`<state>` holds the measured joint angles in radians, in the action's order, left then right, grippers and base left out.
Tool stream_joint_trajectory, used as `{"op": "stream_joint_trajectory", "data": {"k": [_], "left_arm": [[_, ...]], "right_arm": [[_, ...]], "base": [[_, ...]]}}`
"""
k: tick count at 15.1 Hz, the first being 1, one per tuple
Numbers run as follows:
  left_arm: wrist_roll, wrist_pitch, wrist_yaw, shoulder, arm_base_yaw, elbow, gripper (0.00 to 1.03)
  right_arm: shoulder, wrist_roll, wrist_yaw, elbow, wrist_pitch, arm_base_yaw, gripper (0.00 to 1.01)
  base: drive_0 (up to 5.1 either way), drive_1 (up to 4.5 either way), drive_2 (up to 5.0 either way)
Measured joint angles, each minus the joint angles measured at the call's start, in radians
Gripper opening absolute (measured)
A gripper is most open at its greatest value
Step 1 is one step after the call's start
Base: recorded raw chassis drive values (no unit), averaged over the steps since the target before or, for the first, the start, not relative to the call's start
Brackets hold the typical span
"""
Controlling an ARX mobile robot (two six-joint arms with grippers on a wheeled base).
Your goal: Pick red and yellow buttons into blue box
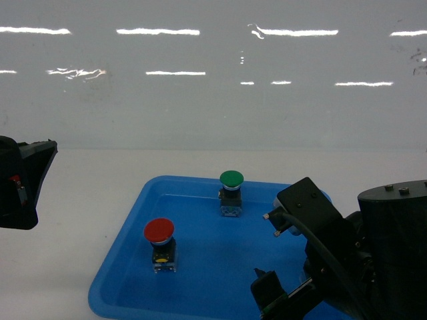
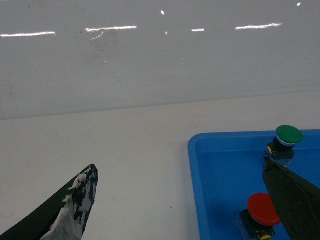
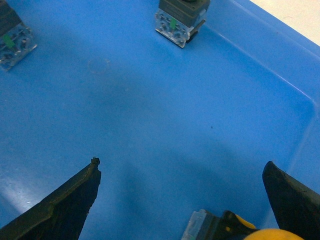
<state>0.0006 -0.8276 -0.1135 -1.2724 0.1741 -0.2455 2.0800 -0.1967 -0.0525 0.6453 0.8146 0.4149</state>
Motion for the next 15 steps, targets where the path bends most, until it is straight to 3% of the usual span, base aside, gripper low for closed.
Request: {"op": "stream_joint_trajectory", "data": {"k": [7,9,12,13,15], "left_arm": [[0.0,0.0,0.0,0.0,0.0,0.0,0.98],[0.0,0.0,0.0,0.0,0.0,0.0,0.98],[0.0,0.0,0.0,0.0,0.0,0.0,0.98],[0.0,0.0,0.0,0.0,0.0,0.0,0.98],[0.0,0.0,0.0,0.0,0.0,0.0,0.98]], "right_arm": [[0.002,0.0,0.006,-0.006,0.018,0.013,0.81],[0.014,-0.004,0.026,-0.011,0.034,0.012,0.68],[0.027,-0.003,0.036,-0.028,0.064,0.01,0.3],[0.027,-0.001,0.038,-0.033,0.078,0.01,0.3],[-0.013,0.067,0.066,-0.098,0.174,-0.04,0.3]], "base": [[0.0,0.0,0.0],[0.0,0.0,0.0],[0.0,0.0,0.0],[0.0,0.0,0.0],[0.0,0.0,0.0]]}}
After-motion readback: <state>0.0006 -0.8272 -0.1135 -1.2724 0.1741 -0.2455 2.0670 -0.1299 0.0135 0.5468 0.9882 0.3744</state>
